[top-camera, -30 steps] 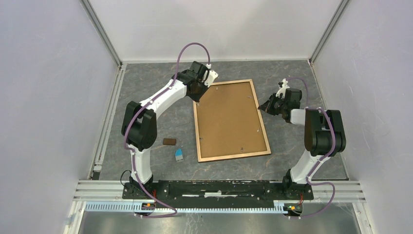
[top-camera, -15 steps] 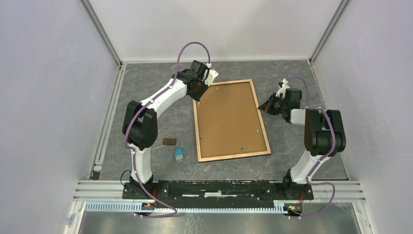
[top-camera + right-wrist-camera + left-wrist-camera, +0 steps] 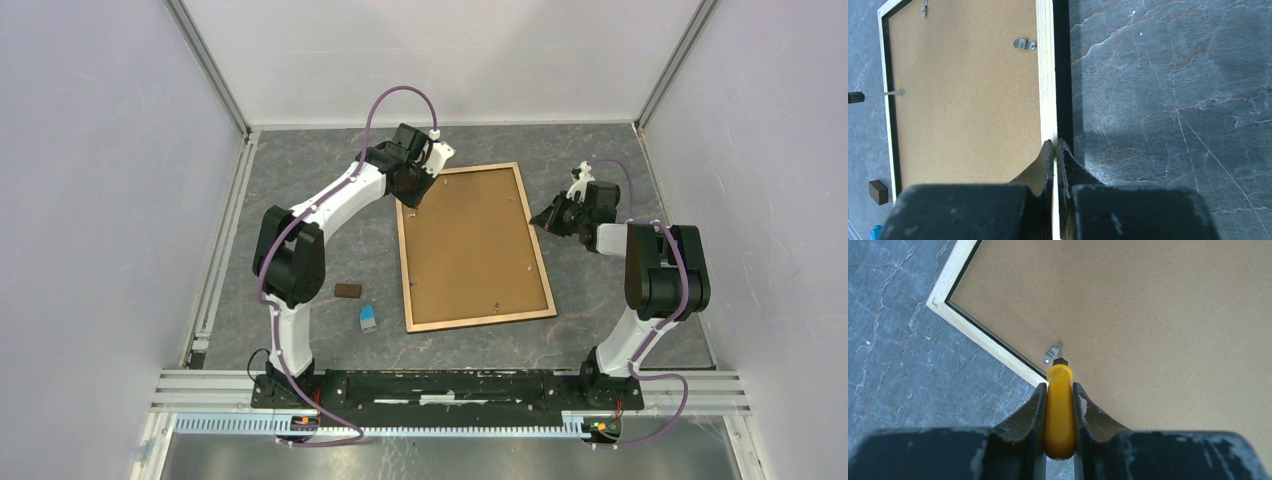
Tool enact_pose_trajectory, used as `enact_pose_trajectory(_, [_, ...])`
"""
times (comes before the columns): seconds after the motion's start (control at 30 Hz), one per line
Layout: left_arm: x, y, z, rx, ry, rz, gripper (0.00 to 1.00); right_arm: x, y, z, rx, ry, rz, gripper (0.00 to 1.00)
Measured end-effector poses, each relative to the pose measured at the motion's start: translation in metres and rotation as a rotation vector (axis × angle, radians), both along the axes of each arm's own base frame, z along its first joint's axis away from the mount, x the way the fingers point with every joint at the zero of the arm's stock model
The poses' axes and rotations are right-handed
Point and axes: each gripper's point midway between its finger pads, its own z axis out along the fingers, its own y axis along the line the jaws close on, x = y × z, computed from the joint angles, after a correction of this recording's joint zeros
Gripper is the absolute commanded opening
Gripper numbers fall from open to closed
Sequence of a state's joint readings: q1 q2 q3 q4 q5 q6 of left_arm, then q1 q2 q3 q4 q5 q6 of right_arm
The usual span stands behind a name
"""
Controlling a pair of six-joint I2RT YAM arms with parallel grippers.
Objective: Take the photo out of the frame
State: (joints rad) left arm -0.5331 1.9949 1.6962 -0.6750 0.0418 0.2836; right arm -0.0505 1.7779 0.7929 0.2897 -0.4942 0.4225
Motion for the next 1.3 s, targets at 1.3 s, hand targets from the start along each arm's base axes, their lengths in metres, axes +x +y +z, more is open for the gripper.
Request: enact_pose_trajectory(1.3, [-0.198,0.002,0.009,0.098,0.201,-0.371,0.02,0.000,0.003,0.001,0.018,-0.007,0.028,0.00])
